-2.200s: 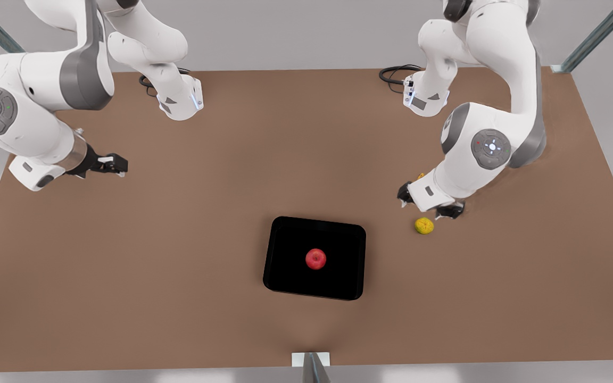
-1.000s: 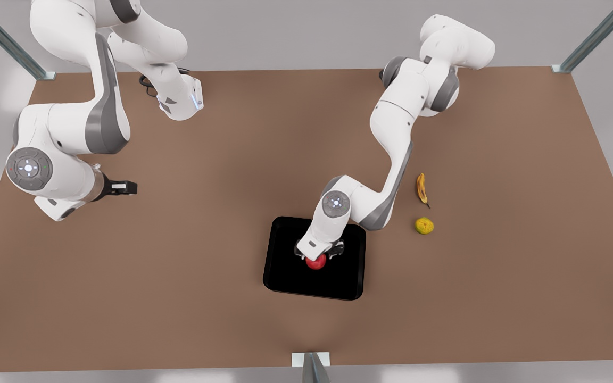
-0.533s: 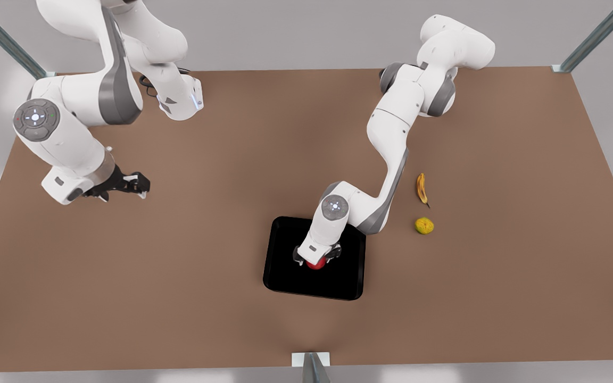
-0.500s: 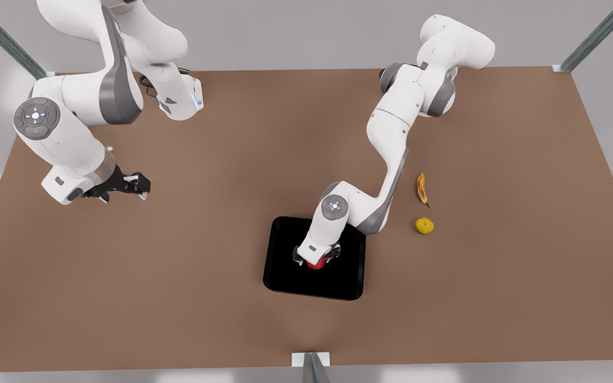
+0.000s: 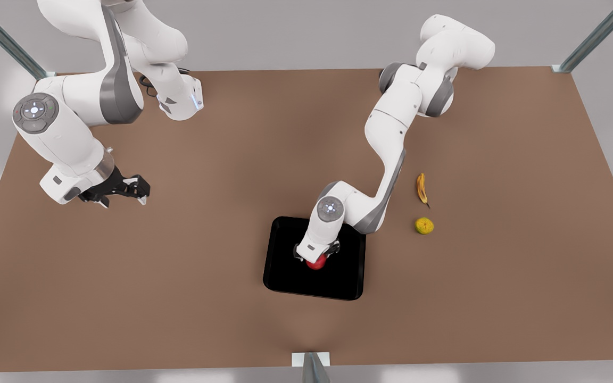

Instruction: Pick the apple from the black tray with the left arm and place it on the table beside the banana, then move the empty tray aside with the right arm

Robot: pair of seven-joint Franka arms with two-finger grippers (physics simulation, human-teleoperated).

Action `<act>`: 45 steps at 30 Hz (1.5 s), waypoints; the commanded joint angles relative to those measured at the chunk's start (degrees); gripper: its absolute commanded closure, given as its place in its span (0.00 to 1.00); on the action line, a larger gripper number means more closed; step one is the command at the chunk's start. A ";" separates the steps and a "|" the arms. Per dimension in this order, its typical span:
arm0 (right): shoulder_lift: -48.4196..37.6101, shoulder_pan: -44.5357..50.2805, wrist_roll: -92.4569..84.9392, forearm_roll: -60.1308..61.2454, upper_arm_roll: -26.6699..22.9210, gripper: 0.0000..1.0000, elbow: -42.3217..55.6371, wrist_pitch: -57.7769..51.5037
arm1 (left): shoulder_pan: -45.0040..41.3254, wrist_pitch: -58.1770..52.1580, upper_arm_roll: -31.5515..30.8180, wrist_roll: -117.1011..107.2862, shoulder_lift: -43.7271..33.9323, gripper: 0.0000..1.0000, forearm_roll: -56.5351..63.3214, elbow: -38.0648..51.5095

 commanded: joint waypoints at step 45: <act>15.94 17.09 48.03 -1.18 5.29 0.00 0.82 16.77 | 2.99 -19.39 0.13 3.22 -8.45 0.20 0.05 0.12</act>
